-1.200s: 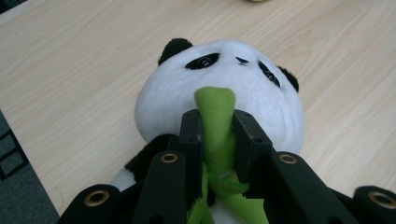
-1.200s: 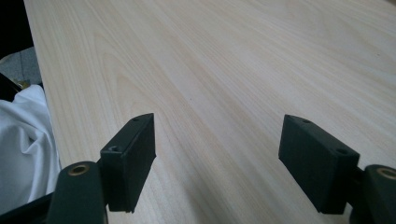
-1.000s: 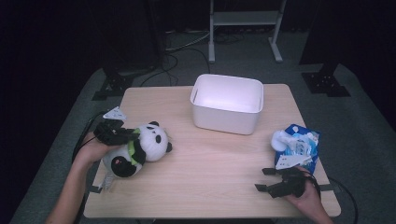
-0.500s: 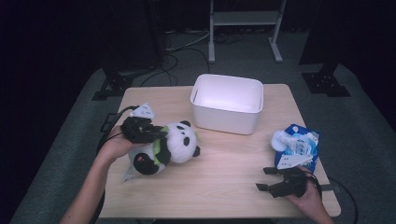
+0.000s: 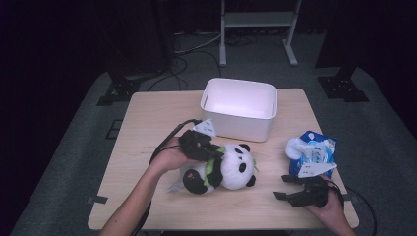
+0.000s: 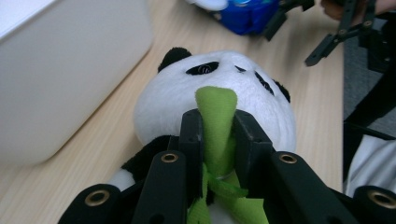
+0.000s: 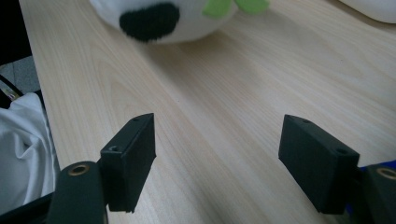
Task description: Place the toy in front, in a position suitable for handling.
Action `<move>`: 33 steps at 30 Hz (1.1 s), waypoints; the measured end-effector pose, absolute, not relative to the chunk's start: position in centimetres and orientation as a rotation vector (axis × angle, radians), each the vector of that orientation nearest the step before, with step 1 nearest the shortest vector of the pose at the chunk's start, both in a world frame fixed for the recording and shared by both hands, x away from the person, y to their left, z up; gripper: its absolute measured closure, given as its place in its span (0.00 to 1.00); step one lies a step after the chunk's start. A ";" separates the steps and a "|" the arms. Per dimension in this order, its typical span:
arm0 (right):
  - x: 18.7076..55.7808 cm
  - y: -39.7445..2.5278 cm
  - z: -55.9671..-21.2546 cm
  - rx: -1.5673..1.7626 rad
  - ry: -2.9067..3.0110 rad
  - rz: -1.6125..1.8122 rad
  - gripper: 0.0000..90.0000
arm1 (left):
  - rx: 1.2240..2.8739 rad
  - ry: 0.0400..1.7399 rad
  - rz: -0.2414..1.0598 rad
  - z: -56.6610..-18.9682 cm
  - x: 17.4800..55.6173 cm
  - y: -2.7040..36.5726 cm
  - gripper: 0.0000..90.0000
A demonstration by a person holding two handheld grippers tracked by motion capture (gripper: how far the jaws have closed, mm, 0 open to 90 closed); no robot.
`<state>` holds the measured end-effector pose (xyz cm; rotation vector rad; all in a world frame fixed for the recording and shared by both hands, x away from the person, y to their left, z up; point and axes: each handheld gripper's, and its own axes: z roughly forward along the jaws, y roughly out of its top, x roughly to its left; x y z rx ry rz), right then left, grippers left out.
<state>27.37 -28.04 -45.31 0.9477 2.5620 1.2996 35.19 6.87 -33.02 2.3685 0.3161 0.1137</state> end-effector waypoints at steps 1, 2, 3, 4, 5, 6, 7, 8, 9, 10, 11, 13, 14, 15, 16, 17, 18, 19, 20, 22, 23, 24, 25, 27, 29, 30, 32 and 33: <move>27.4 -28.0 -45.3 0.948 2.562 1.300 0.29 | 2.368 0.316 0.114 -33.0 35.2 6.9 0.83; 27.4 -28.2 -45.3 0.949 2.561 1.302 0.29 | 2.367 0.309 0.104 -33.1 35.1 6.3 0.83; 27.3 -28.3 -45.3 0.950 2.559 1.302 0.29 | 2.370 0.289 0.080 -33.5 34.9 5.3 0.83; 27.3 -28.4 -45.3 0.952 2.559 1.302 0.29 | 2.376 0.282 0.070 -33.7 34.9 4.9 0.83; 27.3 -28.5 -45.3 0.954 2.559 1.304 0.29 | 2.386 0.276 0.063 -34.1 34.9 4.6 0.83; 27.3 -28.5 -45.3 0.949 2.557 1.304 0.29 | 2.396 0.275 0.058 -34.5 34.9 4.3 0.83; 27.3 -28.5 -45.3 0.950 2.557 1.303 0.29 | 2.411 0.274 0.048 -35.0 34.9 4.0 0.82; 27.3 -28.6 -45.3 0.953 2.559 1.302 0.29 | 2.424 0.279 0.040 -35.6 34.9 3.8 0.82; 27.3 -28.6 -45.3 0.953 2.559 1.302 0.29 | 2.424 0.279 0.040 -35.6 34.9 3.8 0.82; 27.3 -28.5 -45.4 0.952 2.563 1.302 0.29 | 2.411 0.290 0.028 -36.1 35.0 3.8 0.82; 27.3 -28.5 -45.4 0.952 2.563 1.300 0.29 | 2.402 0.298 0.021 -36.2 35.0 3.8 0.82; 27.3 -28.5 -45.4 0.952 2.563 1.300 0.29 | 2.402 0.299 0.022 -36.1 35.0 3.9 0.81; 27.4 -28.5 -45.4 0.952 2.563 1.302 0.29 | 2.403 0.299 0.019 -36.0 35.0 4.0 0.79; 27.4 -28.5 -45.4 0.952 2.563 1.302 0.29 | 2.401 0.299 0.013 -36.0 35.0 4.1 0.79; 27.4 -28.4 -45.4 0.951 2.565 1.298 0.29 | 2.400 0.289 0.022 -35.7 34.9 4.2 0.75; 27.4 -28.4 -45.4 0.951 2.565 1.297 0.29 | 2.400 0.289 0.022 -35.7 34.9 4.2 0.72; 27.4 -28.4 -45.4 0.951 2.565 1.297 0.29 | 2.402 0.290 0.026 -35.4 34.9 4.3 0.69; 27.4 -28.4 -45.4 0.951 2.565 1.297 0.29 | 2.402 0.290 0.026 -35.4 34.9 4.3 0.67; 27.4 -28.4 -45.4 0.951 2.566 1.296 0.29 | 2.397 0.290 0.033 -35.3 34.9 4.5 0.67; 27.4 -28.4 -45.4 0.953 2.566 1.296 0.29 | 2.371 0.306 0.052 -34.9 34.8 4.9 0.57; 27.4 -28.4 -45.5 0.953 2.566 1.296 0.29 | 2.359 0.301 0.053 -34.7 34.7 5.1 0.55; 27.4 -28.4 -45.5 0.953 2.565 1.297 0.29 | 2.356 0.289 0.051 -34.5 34.6 5.4 0.52; 27.4 -28.4 -45.5 0.953 2.565 1.297 0.29 | 2.356 0.289 0.051 -34.5 34.6 5.4 0.50; 27.4 -28.3 -45.5 0.957 2.569 1.298 0.29 | 2.339 0.291 0.076 -34.2 34.5 6.0 0.47; 27.5 -28.2 -45.6 0.960 2.573 1.295 0.29 | 2.326 0.300 0.116 -34.1 34.3 6.9 0.38; 27.5 -28.2 -45.6 0.961 2.575 1.290 0.29 | 2.325 0.304 0.123 -34.1 34.2 7.3 0.38; 27.6 -28.1 -45.6 0.963 2.575 1.290 0.29 | 2.298 0.322 0.129 -34.2 34.0 8.2 0.33; 27.6 -28.1 -45.6 0.963 2.575 1.290 0.29 | 2.298 0.322 0.129 -34.2 34.0 8.2 0.33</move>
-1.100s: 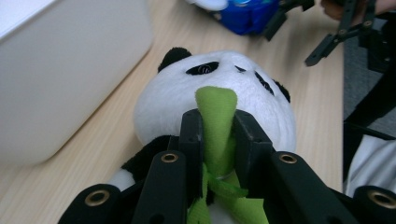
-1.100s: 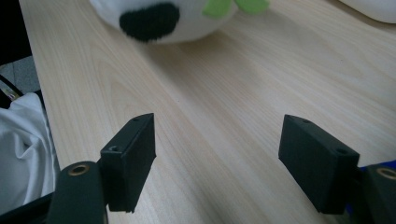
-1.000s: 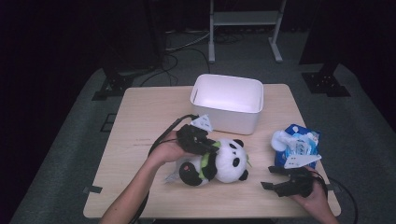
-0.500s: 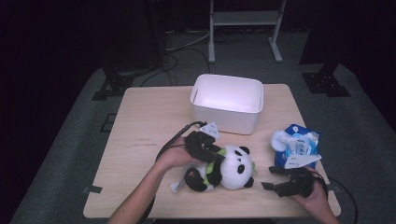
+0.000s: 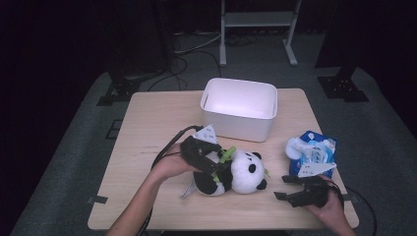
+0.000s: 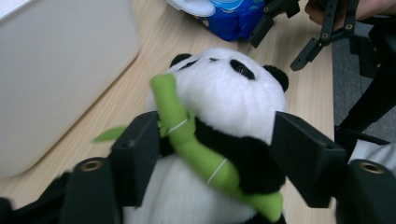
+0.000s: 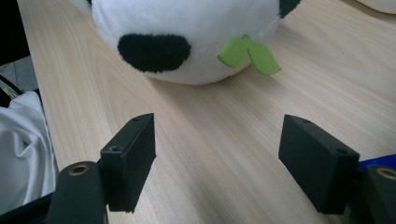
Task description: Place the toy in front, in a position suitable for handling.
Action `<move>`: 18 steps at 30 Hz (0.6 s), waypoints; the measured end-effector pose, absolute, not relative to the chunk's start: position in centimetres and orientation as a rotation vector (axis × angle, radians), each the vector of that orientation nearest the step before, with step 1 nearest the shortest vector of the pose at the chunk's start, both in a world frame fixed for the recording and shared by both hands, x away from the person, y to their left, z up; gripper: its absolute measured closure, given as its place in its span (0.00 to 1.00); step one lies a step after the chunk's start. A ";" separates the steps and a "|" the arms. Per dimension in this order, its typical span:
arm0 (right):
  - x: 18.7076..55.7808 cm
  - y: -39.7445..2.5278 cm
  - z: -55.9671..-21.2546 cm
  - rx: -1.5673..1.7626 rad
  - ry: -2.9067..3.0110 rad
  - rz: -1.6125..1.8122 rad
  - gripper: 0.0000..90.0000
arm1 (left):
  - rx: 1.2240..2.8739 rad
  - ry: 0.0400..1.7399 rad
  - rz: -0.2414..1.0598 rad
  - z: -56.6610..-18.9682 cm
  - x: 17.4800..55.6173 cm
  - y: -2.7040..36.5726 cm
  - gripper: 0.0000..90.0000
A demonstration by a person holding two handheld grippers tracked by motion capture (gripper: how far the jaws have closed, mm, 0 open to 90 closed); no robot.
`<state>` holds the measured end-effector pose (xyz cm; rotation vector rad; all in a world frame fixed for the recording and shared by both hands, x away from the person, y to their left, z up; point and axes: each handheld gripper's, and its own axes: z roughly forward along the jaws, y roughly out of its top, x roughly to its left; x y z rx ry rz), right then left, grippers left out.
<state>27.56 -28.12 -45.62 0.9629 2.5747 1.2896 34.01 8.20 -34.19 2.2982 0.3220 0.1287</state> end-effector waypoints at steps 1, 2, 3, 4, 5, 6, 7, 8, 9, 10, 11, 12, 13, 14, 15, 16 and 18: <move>27.6 -28.1 -45.6 0.965 2.574 1.291 0.29 | 2.271 0.343 0.134 -34.4 33.8 9.2 0.33; 27.6 -28.1 -45.6 0.967 2.574 1.292 0.29 | 2.263 0.350 0.135 -34.5 33.8 9.7 0.32; 27.6 -28.1 -45.7 0.970 2.575 1.292 0.29 | 2.254 0.357 0.136 -34.6 33.8 10.2 0.31; 27.6 -28.1 -45.7 0.976 2.575 1.293 0.29 | 2.254 0.357 0.136 -34.6 33.8 10.2 0.31; 27.7 -28.1 -45.7 0.978 2.577 1.291 0.29 | 2.240 0.385 0.138 -35.0 33.8 11.2 0.31; 27.7 -28.1 -45.7 0.978 2.577 1.291 0.29 | 2.240 0.385 0.138 -35.0 33.8 11.2 0.31; 27.7 -28.1 -45.8 0.982 2.576 1.286 0.29 | 2.225 0.406 0.149 -35.4 33.8 12.0 0.30; 27.7 -28.1 -45.8 0.982 2.576 1.286 0.29 | 2.225 0.406 0.149 -35.4 33.8 12.0 0.30; 27.7 -28.2 -45.7 0.985 2.574 1.283 0.29 | 2.212 0.425 0.154 -35.9 33.9 12.7 0.30; 27.7 -28.2 -45.7 0.985 2.574 1.283 0.29 | 2.212 0.425 0.154 -35.9 33.9 12.7 0.30; 27.8 -28.2 -45.7 0.987 2.568 1.283 0.29 | 2.198 0.440 0.144 -36.6 34.0 13.1 0.30; 27.8 -28.3 -45.6 0.986 2.563 1.279 0.29 | 2.185 0.449 0.131 -37.0 34.1 13.3 0.29; 27.7 -28.3 -45.5 0.988 2.556 1.277 0.29 | 2.168 0.459 0.112 -37.3 34.1 13.5 0.28; 27.7 -28.4 -45.3 0.990 2.553 1.288 0.29 | 2.160 0.462 0.102 -37.6 34.2 13.6 0.27; 27.7 -28.5 -45.1 0.987 2.552 1.290 0.29 | 2.150 0.466 0.103 -37.8 34.2 13.7 0.25; 27.7 -28.5 -45.1 0.987 2.552 1.290 0.29 | 2.150 0.466 0.103 -37.8 34.2 13.7 0.23; 27.6 -28.9 -44.6 0.985 2.539 1.275 0.29 | 2.130 0.474 0.104 -38.0 34.0 14.0 0.23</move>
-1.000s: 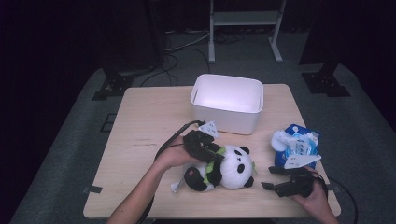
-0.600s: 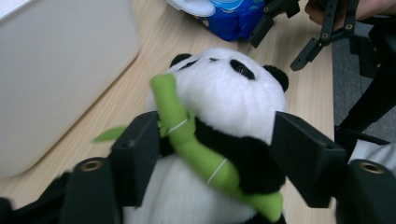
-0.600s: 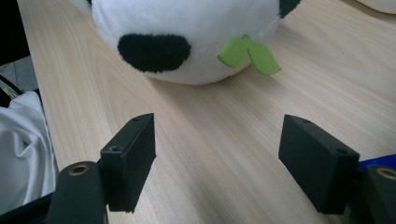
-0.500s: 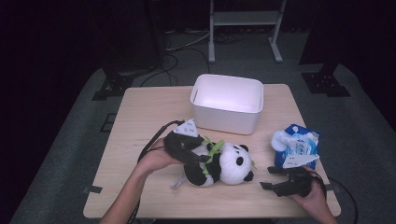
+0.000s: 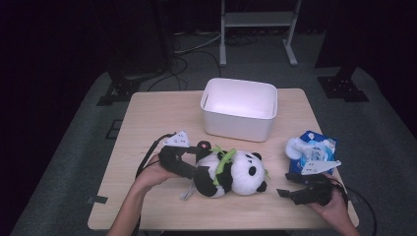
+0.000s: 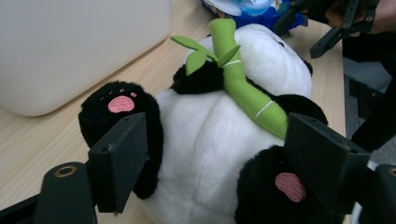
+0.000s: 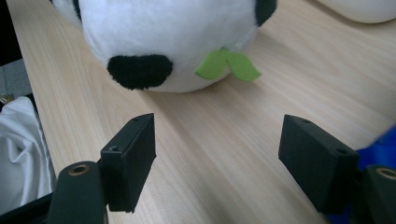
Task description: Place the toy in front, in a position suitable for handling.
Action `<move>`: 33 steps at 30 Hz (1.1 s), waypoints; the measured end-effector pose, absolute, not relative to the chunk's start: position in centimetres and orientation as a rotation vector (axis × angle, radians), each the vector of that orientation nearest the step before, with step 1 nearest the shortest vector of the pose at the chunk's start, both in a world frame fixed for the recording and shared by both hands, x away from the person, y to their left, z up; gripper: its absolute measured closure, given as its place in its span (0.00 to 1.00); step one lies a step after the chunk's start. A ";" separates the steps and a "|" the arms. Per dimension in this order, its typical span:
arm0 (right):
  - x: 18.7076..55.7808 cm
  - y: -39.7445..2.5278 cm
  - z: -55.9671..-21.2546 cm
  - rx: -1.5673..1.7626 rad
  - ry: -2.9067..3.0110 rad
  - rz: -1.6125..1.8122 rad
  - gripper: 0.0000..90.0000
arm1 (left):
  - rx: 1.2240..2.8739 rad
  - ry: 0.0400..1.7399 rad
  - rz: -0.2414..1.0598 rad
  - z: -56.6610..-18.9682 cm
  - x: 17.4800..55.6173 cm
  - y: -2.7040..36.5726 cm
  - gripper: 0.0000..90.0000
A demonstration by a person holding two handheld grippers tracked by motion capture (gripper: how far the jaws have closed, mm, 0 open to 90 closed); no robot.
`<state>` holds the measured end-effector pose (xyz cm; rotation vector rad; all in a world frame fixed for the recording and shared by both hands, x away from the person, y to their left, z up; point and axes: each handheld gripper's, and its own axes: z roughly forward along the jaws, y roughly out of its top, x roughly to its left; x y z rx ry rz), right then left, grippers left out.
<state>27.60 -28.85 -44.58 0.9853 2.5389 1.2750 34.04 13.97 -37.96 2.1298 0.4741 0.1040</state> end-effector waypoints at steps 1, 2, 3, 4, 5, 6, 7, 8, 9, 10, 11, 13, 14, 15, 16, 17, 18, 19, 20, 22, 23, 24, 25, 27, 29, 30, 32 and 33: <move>27.6 -29.5 -44.1 1.002 2.528 1.268 0.29 | 2.117 0.460 0.117 -37.9 33.8 14.2 0.23; 27.6 -29.5 -44.1 1.002 2.528 1.268 0.29 | 2.117 0.460 0.117 -37.9 33.8 14.2 0.23; 27.7 -30.2 -43.8 1.025 2.512 1.260 0.29 | 2.101 0.457 0.122 -37.9 33.6 14.5 0.23; 27.8 -30.6 -43.7 1.039 2.508 1.256 0.29 | 2.105 0.451 0.112 -38.1 33.5 14.5 0.23; 27.8 -30.6 -43.7 1.039 2.508 1.256 0.29 | 2.105 0.451 0.112 -38.1 33.5 14.5 0.23; 28.0 -31.2 -43.5 1.063 2.498 1.239 0.29 | 2.109 0.450 0.105 -38.1 33.5 14.5 0.23; 28.1 -31.4 -43.4 1.074 2.495 1.232 0.29 | 2.119 0.446 0.102 -38.1 33.5 14.5 0.23; 28.3 -31.7 -43.3 1.084 2.492 1.222 0.29 | 2.123 0.442 0.103 -38.1 33.5 14.4 0.23; 28.4 -31.9 -43.2 1.092 2.487 1.213 0.29 | 2.126 0.439 0.102 -38.1 33.4 14.4 0.23; 28.6 -32.1 -43.1 1.102 2.481 1.212 0.29 | 2.127 0.438 0.094 -38.1 33.4 14.3 0.23; 28.7 -32.2 -43.0 1.113 2.477 1.219 0.29 | 2.133 0.436 0.090 -38.2 33.4 14.3 0.23; 29.0 -32.4 -42.7 1.120 2.474 1.210 0.29 | 2.148 0.432 0.079 -38.4 33.3 14.1 0.22; 29.1 -32.5 -42.5 1.120 2.473 1.206 0.29 | 2.155 0.430 0.071 -38.5 33.3 13.9 0.22; 29.2 -32.5 -42.3 1.125 2.473 1.204 0.29 | 2.163 0.423 0.064 -38.6 33.2 13.8 0.22; 29.3 -32.6 -42.0 1.126 2.474 1.196 0.29 | 2.164 0.421 0.058 -38.6 33.1 13.7 0.22; 29.4 -32.6 -41.9 1.124 2.473 1.192 0.29 | 2.174 0.415 0.056 -38.7 33.0 13.6 0.22; 29.5 -32.7 -41.5 1.123 2.476 1.188 0.29 | 2.180 0.409 0.057 -38.7 32.9 13.5 0.22; 29.7 -32.8 -41.2 1.122 2.480 1.184 0.29 | 2.182 0.409 0.057 -38.7 32.9 13.5 0.22; 29.8 -32.8 -41.0 1.116 2.481 1.178 0.29 | 2.186 0.410 0.056 -38.7 32.9 13.4 0.22; 30.0 -32.9 -40.5 1.116 2.491 1.167 0.29 | 2.188 0.412 0.048 -38.8 32.9 13.4 0.22; 30.1 -33.0 -40.4 1.115 2.490 1.162 0.29 | 2.191 0.409 0.044 -38.9 32.9 13.4 0.22; 30.3 -33.1 -40.1 1.115 2.493 1.157 0.29 | 2.190 0.411 0.040 -38.9 32.9 13.4 0.22; 30.4 -33.1 -40.0 1.114 2.495 1.153 0.29 | 2.189 0.413 0.035 -39.0 32.9 13.4 0.22; 30.7 -33.3 -39.5 1.109 2.496 1.136 0.29 | 2.192 0.413 0.028 -39.1 32.9 13.4 0.22; 31.0 -33.5 -39.0 1.113 2.495 1.120 0.29 | 2.191 0.418 0.023 -39.2 32.8 13.4 0.22; 31.2 -33.6 -38.7 1.110 2.491 1.114 0.29 | 2.191 0.419 0.021 -39.2 32.8 13.3 0.22; 31.5 -33.8 -38.2 1.109 2.487 1.102 0.29 | 2.197 0.416 0.016 -39.3 32.7 13.3 0.22; 31.7 -33.9 -37.9 1.115 2.483 1.099 0.29 | 2.198 0.415 0.015 -39.3 32.7 13.3 0.22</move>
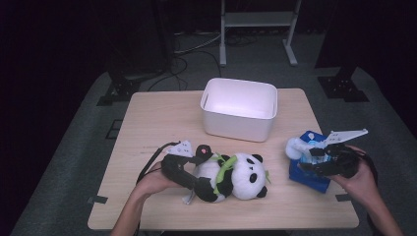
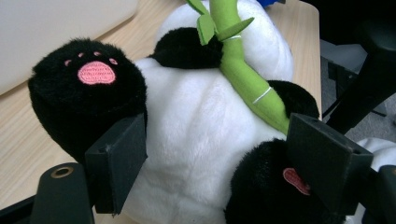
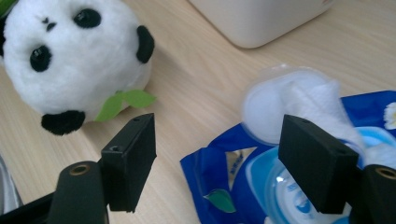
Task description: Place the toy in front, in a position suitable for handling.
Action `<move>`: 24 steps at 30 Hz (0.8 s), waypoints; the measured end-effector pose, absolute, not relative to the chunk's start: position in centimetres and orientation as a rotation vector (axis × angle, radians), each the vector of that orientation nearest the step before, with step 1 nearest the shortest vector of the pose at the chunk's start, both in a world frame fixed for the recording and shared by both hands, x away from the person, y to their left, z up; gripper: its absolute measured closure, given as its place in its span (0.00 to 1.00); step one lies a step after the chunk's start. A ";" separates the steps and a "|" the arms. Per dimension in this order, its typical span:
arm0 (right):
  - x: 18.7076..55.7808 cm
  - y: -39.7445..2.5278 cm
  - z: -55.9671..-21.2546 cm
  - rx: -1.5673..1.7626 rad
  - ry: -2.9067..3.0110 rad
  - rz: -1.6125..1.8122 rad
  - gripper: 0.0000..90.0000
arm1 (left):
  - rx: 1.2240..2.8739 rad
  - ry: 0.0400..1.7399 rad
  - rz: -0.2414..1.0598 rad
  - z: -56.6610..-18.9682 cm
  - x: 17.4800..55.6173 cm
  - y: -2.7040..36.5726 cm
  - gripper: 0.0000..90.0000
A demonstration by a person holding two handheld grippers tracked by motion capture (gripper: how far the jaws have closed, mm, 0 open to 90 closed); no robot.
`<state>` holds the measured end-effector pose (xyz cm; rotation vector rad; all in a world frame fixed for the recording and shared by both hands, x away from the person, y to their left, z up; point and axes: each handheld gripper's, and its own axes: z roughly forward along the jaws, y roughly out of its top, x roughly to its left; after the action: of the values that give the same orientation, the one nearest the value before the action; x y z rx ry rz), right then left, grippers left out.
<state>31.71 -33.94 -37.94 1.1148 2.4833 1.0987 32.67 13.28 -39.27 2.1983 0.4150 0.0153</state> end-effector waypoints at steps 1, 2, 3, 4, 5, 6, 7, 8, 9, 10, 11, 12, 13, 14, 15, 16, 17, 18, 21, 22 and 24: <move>31.9 -34.1 -37.7 1.117 2.482 1.097 0.29 | 2.201 0.413 0.017 -39.3 32.6 13.3 0.22; 31.9 -34.1 -37.7 1.117 2.482 1.097 0.29 | 2.201 0.413 0.017 -39.3 32.6 13.3 0.22; 32.3 -34.3 -37.3 1.119 2.483 1.082 0.29 | 2.200 0.414 0.017 -39.3 32.6 13.3 0.22; 32.5 -34.3 -37.1 1.123 2.481 1.076 0.29 | 2.202 0.414 0.017 -39.3 32.6 13.3 0.22; 32.7 -34.4 -37.0 1.124 2.480 1.072 0.29 | 2.204 0.413 0.015 -39.3 32.6 13.3 0.22; 32.9 -34.5 -36.8 1.127 2.475 1.068 0.29 | 2.205 0.414 0.014 -39.3 32.6 13.3 0.22; 33.1 -34.5 -36.7 1.127 2.473 1.063 0.29 | 2.206 0.415 0.012 -39.4 32.6 13.3 0.22; 33.3 -34.6 -36.6 1.129 2.469 1.058 0.29 | 2.207 0.415 0.012 -39.4 32.6 13.3 0.22; 33.5 -34.7 -36.4 1.138 2.467 1.056 0.29 | 2.209 0.413 0.014 -39.3 32.6 13.3 0.22; 33.8 -34.7 -36.3 1.144 2.466 1.051 0.29 | 2.210 0.415 0.014 -39.3 32.5 13.2 0.22; 34.0 -34.9 -36.2 1.145 2.465 1.042 0.29 | 2.209 0.418 0.015 -39.3 32.5 13.2 0.22; 34.3 -34.9 -36.1 1.153 2.464 1.036 0.29 | 2.213 0.415 0.016 -39.3 32.4 13.2 0.22; 34.6 -35.0 -36.0 1.159 2.462 1.031 0.29 | 2.217 0.412 0.019 -39.3 32.4 13.2 0.22; 34.8 -35.1 -35.9 1.170 2.461 1.022 0.29 | 2.218 0.415 0.023 -39.3 32.4 13.2 0.22; 35.1 -35.1 -35.8 1.177 2.459 1.010 0.29 | 2.222 0.415 0.027 -39.3 32.4 13.1 0.22; 35.4 -35.2 -35.8 1.181 2.459 1.000 0.29 | 2.226 0.416 0.032 -39.3 32.3 13.1 0.22; 35.7 -35.3 -35.8 1.196 2.458 0.993 0.29 | 2.232 0.415 0.035 -39.2 32.3 13.0 0.22; 36.0 -35.3 -35.9 1.205 2.457 0.990 0.29 | 2.233 0.417 0.037 -39.2 32.2 13.0 0.22; 36.8 -35.4 -36.4 1.236 2.465 0.975 0.29 | 2.241 0.411 0.044 -39.2 32.1 12.9 0.22; 36.9 -35.4 -36.7 1.247 2.469 0.972 0.29 | 2.240 0.412 0.042 -39.2 32.1 13.0 0.22; 37.2 -35.2 -37.2 1.253 2.485 0.963 0.29 | 2.238 0.415 0.037 -39.2 32.2 13.0 0.22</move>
<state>37.23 -35.20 -37.23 1.2531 2.4850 0.9626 32.17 13.00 -39.21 2.2378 0.4153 0.0366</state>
